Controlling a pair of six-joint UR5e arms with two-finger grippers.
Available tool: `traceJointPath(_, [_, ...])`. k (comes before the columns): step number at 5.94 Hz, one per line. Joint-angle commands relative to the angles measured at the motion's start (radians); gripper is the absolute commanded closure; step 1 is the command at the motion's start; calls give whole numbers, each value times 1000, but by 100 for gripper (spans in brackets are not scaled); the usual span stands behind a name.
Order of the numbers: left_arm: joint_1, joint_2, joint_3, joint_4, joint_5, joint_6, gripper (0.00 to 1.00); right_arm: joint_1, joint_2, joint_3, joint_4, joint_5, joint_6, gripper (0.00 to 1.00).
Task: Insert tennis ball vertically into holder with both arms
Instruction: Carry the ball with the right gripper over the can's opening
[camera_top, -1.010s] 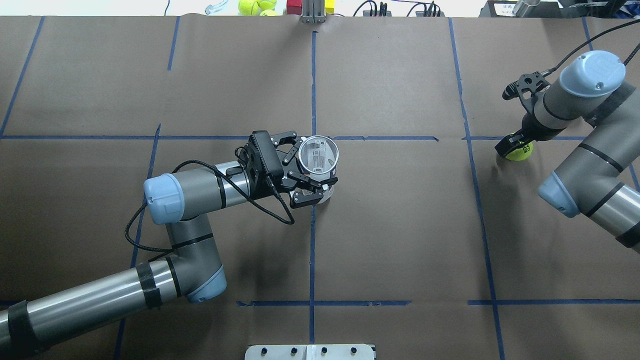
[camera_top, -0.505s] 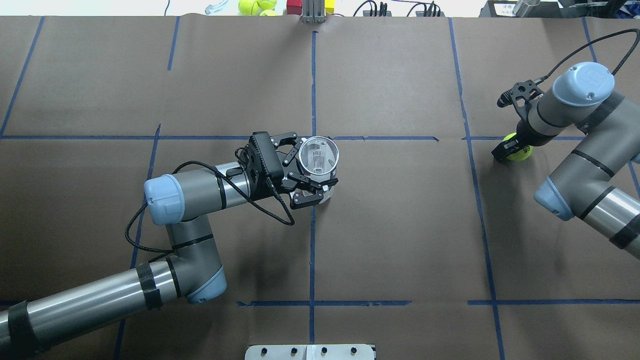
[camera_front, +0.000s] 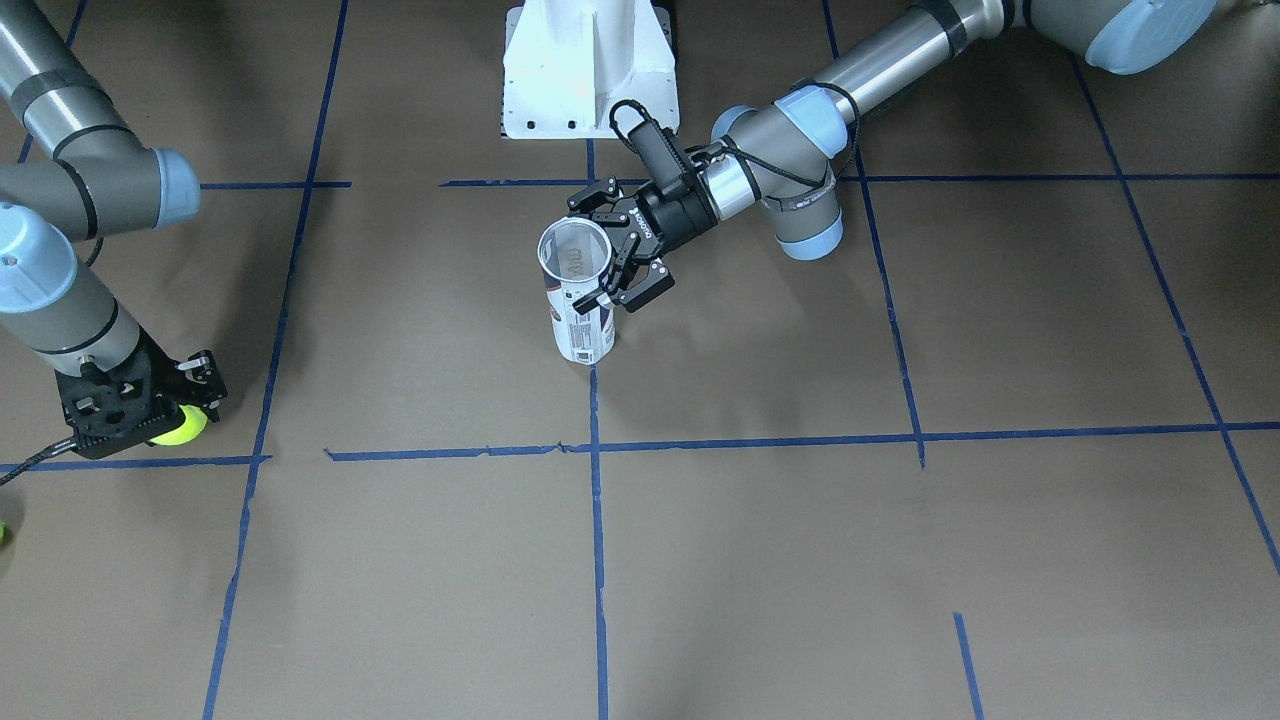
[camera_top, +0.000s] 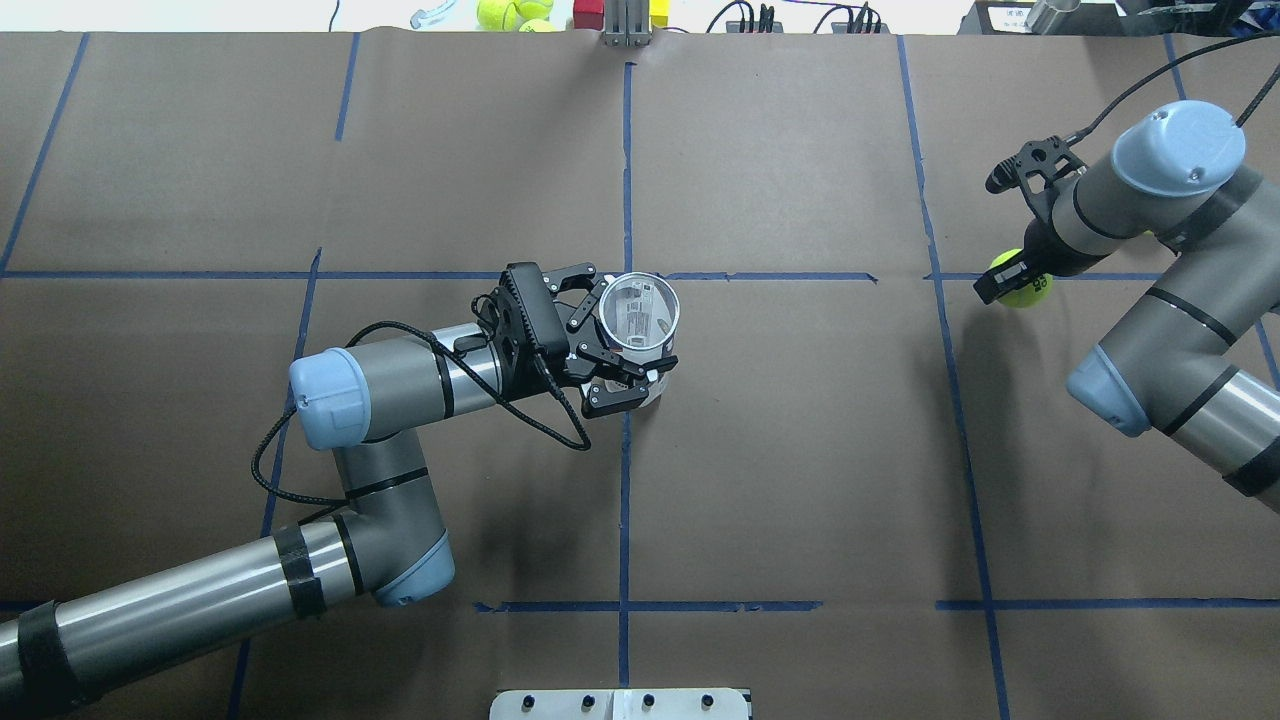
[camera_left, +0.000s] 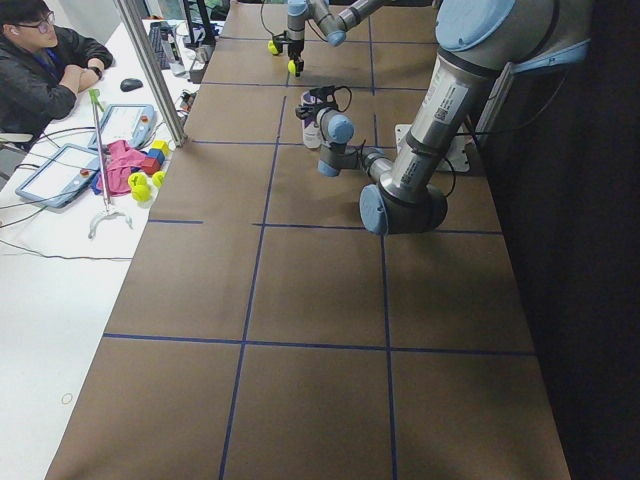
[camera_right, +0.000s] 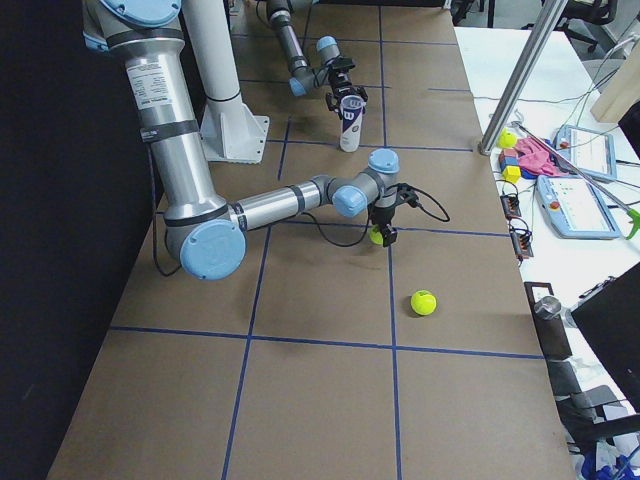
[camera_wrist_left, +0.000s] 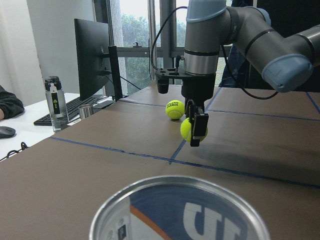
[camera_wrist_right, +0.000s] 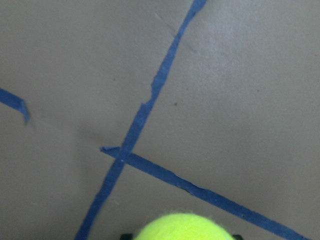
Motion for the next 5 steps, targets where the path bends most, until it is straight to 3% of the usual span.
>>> traceJointPath(1, [0, 0, 0, 0, 0, 0, 10, -9, 14, 188, -160, 2, 125, 97])
traceJointPath(3, [3, -2, 0, 0, 0, 0, 10, -51, 178, 299, -402, 5, 269, 97])
traceJointPath(5, [9, -3, 2, 0, 18, 0, 10, -137, 300, 341, -423, 1, 558, 97])
